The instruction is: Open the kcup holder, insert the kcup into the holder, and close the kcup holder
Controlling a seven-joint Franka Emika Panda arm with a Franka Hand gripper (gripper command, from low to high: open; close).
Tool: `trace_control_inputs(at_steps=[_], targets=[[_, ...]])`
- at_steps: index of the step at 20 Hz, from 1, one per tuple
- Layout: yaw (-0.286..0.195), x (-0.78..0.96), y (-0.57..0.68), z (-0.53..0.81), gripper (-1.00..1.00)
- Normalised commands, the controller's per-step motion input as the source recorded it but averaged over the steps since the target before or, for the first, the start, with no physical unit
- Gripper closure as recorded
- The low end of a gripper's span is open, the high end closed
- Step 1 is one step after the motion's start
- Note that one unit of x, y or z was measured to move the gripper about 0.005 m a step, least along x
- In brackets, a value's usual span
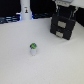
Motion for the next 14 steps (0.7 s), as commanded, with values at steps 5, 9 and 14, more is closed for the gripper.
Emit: trace_control_inputs(at_steps=[5,9,14], targets=[[-0.1,-0.09,0.38,-0.32,-1.0],[-0.057,-0.22,0.19,-0.38,-1.0],[-0.029,-0.32,0.06,-0.36,-1.0]])
